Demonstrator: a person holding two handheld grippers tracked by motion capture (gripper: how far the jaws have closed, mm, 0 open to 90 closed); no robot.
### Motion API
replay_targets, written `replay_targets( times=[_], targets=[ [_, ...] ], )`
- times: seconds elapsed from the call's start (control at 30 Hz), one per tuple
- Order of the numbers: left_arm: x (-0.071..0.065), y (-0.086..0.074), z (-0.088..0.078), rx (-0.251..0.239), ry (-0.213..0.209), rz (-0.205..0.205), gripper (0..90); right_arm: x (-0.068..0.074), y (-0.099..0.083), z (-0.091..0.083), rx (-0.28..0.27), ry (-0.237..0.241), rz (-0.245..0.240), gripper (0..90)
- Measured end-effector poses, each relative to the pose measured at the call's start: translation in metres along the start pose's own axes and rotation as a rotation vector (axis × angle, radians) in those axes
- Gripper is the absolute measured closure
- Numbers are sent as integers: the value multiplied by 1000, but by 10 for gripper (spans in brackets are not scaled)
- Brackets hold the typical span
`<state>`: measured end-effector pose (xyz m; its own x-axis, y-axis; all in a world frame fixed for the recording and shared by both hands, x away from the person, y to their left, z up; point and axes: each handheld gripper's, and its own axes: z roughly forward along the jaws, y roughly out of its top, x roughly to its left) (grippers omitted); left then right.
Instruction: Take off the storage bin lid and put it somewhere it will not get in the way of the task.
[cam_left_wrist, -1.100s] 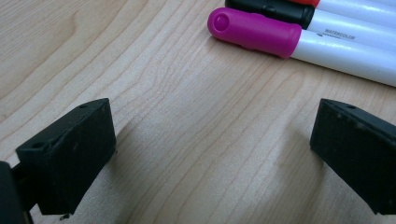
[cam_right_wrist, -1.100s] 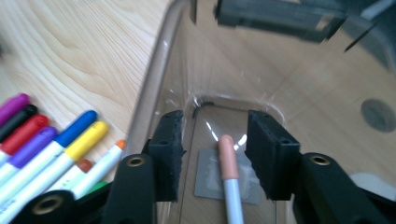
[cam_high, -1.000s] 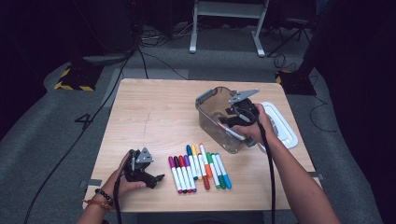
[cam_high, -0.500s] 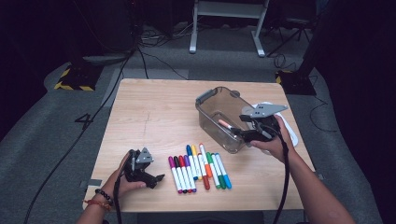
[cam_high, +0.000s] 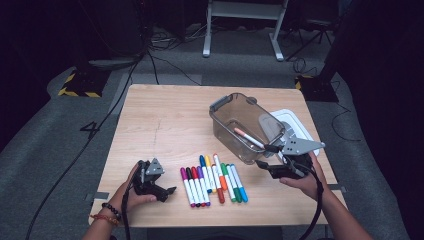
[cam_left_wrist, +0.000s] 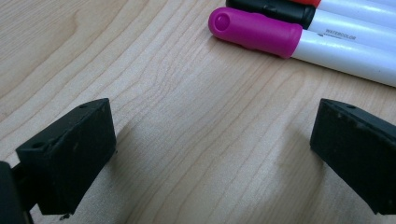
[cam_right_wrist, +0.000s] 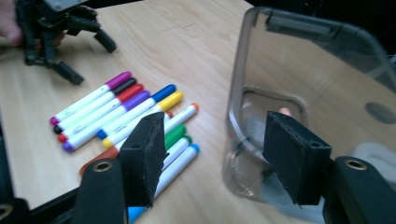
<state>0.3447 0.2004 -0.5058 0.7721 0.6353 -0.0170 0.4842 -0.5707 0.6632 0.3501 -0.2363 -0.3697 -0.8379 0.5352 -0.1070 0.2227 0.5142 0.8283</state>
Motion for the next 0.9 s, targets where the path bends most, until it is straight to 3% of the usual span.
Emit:
replay_targets(
  times=[0.2,0.3,0.47,0.63,0.9],
  targets=[
    [0,0,0,0,1,0,5,18,-25,8,17,42,8,395],
    [0,0,0,0,1,-1,5,23,-34,14,47,49,6,395],
    [0,0,0,0,1,-1,5,34,-57,41,132,96,12,390],
    [0,0,0,0,1,-1,5,39,-66,59,188,109,16,388],
    [0,0,0,0,0,-1,5,40,-70,73,211,119,34,387]
  ],
)
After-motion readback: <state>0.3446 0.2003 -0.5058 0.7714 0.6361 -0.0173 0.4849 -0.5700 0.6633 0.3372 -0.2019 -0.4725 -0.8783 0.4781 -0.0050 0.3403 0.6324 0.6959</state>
